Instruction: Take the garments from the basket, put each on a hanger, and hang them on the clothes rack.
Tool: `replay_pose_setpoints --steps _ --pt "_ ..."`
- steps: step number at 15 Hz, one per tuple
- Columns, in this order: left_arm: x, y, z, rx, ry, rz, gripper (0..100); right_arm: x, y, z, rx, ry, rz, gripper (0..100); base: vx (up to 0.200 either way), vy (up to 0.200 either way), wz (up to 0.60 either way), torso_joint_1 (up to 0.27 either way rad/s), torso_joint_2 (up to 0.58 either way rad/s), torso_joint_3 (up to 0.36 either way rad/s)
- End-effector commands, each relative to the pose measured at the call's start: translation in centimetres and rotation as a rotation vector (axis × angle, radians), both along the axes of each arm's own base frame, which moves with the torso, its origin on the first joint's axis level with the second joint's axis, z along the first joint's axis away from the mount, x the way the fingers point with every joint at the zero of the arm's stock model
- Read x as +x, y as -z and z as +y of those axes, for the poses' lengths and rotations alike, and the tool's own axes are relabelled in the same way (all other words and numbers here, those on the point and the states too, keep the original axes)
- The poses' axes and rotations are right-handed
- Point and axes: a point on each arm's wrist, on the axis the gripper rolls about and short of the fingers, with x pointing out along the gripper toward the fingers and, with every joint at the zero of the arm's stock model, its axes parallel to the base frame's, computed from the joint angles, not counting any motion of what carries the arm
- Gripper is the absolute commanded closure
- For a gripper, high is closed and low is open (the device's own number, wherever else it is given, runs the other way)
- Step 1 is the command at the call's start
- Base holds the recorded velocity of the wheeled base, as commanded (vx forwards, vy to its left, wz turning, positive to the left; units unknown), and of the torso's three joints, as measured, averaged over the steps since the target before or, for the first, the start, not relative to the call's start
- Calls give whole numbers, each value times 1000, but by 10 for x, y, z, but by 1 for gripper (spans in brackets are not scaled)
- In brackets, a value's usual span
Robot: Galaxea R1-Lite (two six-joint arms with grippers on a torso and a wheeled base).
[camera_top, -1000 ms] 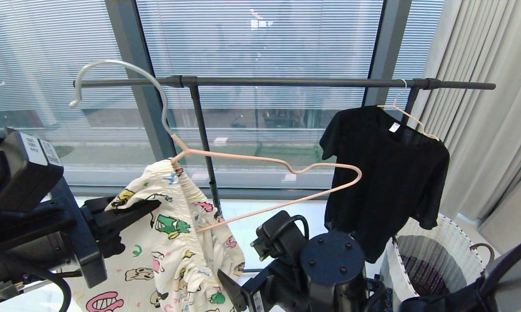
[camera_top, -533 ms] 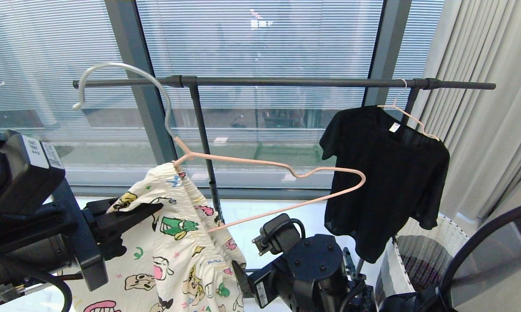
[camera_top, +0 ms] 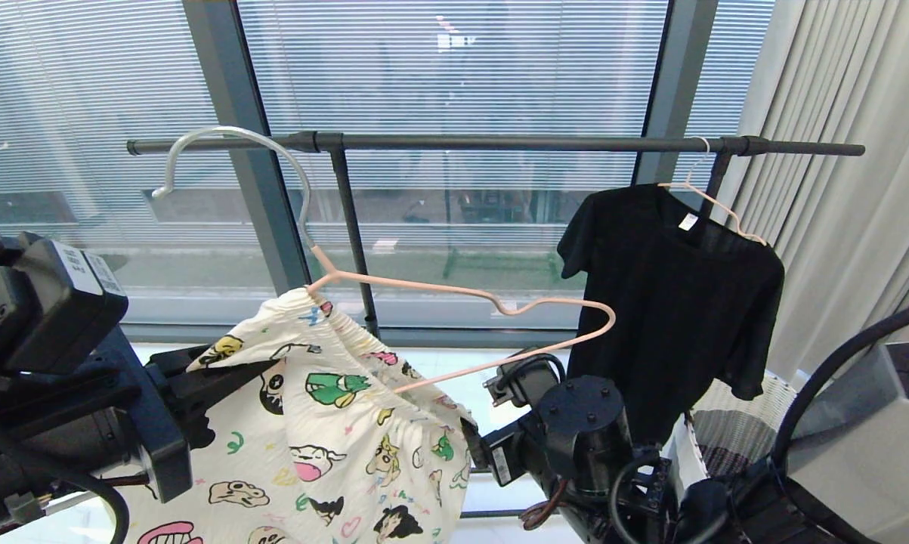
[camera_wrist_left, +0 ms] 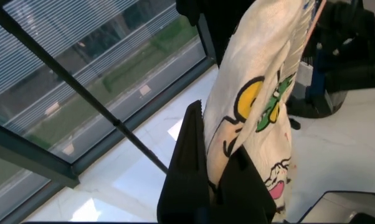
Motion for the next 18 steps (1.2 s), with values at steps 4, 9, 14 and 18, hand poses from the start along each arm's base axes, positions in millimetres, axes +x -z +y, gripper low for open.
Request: replay_pose_setpoints --steps 4,9,14,18 --pt "2 8 9 29 -63 11 100 18 -26 -35 35 97 -39 0 0 0 0 0 0 0" --pt "5 11 11 34 -78 25 100 4 -27 -60 10 79 -56 0 0 0 0 0 0 0" --pt "10 20 18 70 -156 52 100 10 -33 -75 13 103 -71 0 0 0 0 0 0 0" --pt "11 20 18 71 -159 55 100 13 -34 -79 13 108 -71 0 0 0 0 0 0 0"
